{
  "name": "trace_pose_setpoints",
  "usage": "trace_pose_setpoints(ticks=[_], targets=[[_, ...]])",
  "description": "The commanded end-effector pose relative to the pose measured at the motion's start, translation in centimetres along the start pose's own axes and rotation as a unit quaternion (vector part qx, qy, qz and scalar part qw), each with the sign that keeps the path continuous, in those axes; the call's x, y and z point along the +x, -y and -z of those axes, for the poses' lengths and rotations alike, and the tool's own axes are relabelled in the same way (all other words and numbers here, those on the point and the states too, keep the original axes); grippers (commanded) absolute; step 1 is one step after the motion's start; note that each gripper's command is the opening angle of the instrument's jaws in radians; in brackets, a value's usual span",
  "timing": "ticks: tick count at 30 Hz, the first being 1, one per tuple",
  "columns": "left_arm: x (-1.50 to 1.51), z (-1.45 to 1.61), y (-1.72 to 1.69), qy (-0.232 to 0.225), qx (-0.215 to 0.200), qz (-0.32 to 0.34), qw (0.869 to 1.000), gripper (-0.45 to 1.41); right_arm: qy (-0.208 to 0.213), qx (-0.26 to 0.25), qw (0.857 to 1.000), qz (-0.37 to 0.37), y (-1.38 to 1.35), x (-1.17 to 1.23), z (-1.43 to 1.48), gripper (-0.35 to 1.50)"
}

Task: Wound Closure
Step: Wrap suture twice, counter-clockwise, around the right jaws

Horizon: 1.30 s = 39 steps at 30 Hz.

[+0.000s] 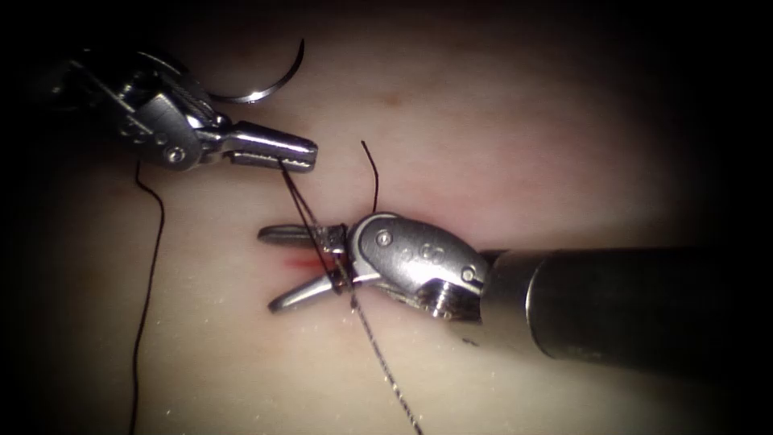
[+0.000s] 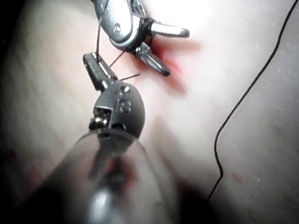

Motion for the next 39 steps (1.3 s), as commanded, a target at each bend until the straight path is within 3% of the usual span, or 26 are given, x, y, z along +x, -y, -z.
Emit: trace_pose_setpoints(ticks=[1, 9, 22, 35, 39], targets=[[-0.07, -0.06, -0.04, -0.004, 0.0, 0.001, 1.0, -0.45, -0.001, 0.005, 1.0, 0.001, 0.0, -0.05, -0.07, 0.71], [-0.34, -0.05, -0.2, -0.023, -0.001, 0.015, 1.0, -0.45, -0.017, 0.027, 0.999, -0.008, 0.07, -0.05, -0.04, 0.63], [-0.66, 0.1, -0.7, -0.023, -0.011, 0.036, 0.999, -0.45, -0.109, 0.065, 0.991, -0.038, 0.12, 0.02, 0.06, 0.51], [-0.43, 0.09, -1.14, -0.018, -0.015, 0.048, 0.999, -0.45, -0.216, 0.018, 0.974, -0.063, -0.05, 0.26, 0.29, 0.51], [-0.34, 0.07, -1.26, -0.009, -0.014, 0.044, 0.999, -0.45, -0.226, -0.003, 0.972, -0.07, -0.08, 0.29, 0.37, 0.51]])
